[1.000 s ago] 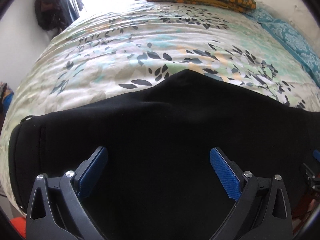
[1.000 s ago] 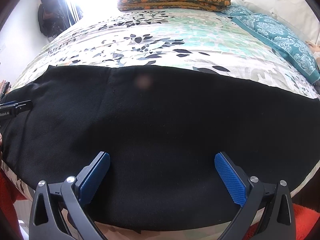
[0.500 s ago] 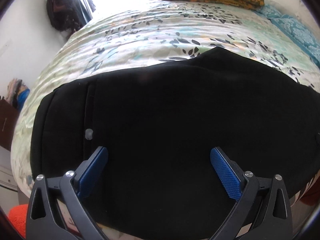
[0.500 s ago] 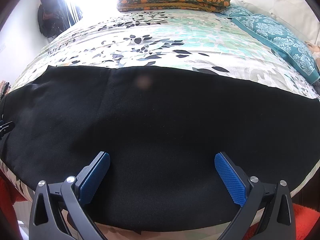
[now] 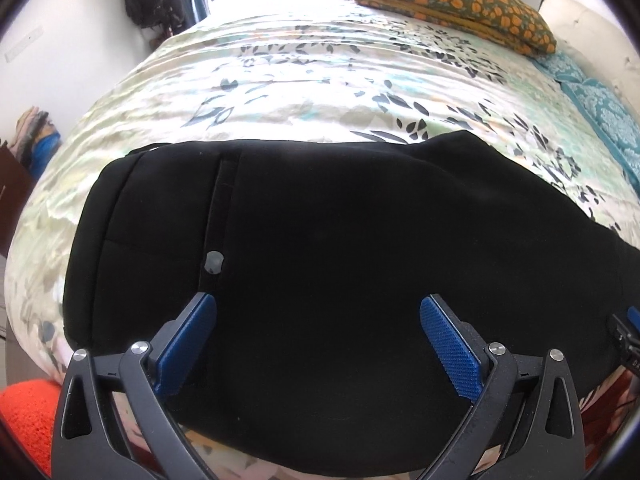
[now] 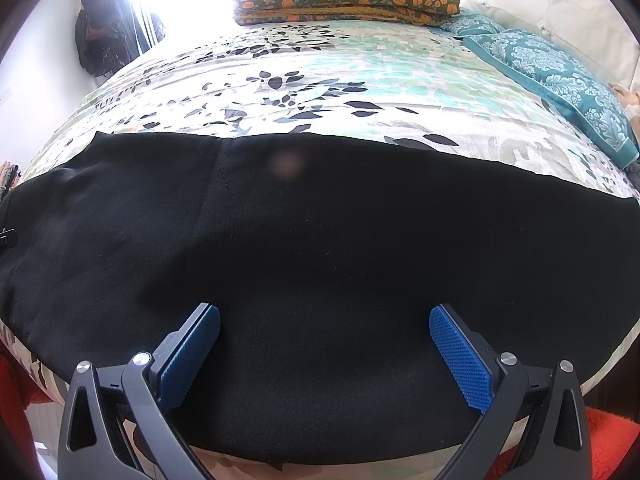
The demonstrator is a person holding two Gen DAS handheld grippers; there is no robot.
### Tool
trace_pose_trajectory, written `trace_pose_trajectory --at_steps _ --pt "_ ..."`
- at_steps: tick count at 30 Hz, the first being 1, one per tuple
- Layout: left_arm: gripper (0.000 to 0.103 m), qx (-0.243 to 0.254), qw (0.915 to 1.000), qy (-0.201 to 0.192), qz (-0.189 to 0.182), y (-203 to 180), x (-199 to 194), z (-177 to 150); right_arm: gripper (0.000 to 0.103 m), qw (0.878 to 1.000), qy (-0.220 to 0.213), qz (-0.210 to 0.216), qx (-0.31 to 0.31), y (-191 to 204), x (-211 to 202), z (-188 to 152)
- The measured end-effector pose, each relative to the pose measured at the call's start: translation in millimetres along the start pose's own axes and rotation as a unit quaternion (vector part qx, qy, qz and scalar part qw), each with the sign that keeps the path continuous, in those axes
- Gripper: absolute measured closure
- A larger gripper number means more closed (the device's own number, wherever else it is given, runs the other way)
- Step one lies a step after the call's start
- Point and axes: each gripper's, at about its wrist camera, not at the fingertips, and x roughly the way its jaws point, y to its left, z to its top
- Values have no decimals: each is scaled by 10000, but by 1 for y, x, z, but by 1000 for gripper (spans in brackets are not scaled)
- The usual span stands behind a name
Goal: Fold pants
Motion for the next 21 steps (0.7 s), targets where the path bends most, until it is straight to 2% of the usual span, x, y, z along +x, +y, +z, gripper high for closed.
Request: trace_pose_trajectory --at_steps 4,9,12,17,21 --pt "1 151 9998 39 116 -2 0 -2 0 10000 -5 0 1 0 0 0" --pt "1 -235 9994 -197 -175 14 -17 8 0 10000 -24 1 2 0 -1 1" --pt "1 -320 9991 -277 -22 25 -17 15 0 10000 -40 -3 2 0 -1 2" --pt "1 -553 9981 77 244 48 6 8 0 10000 -42 -1 2 0 -1 2" --pt "1 -461 9985 50 304 50 3 5 0 10000 -59 1 1 0 -1 2"
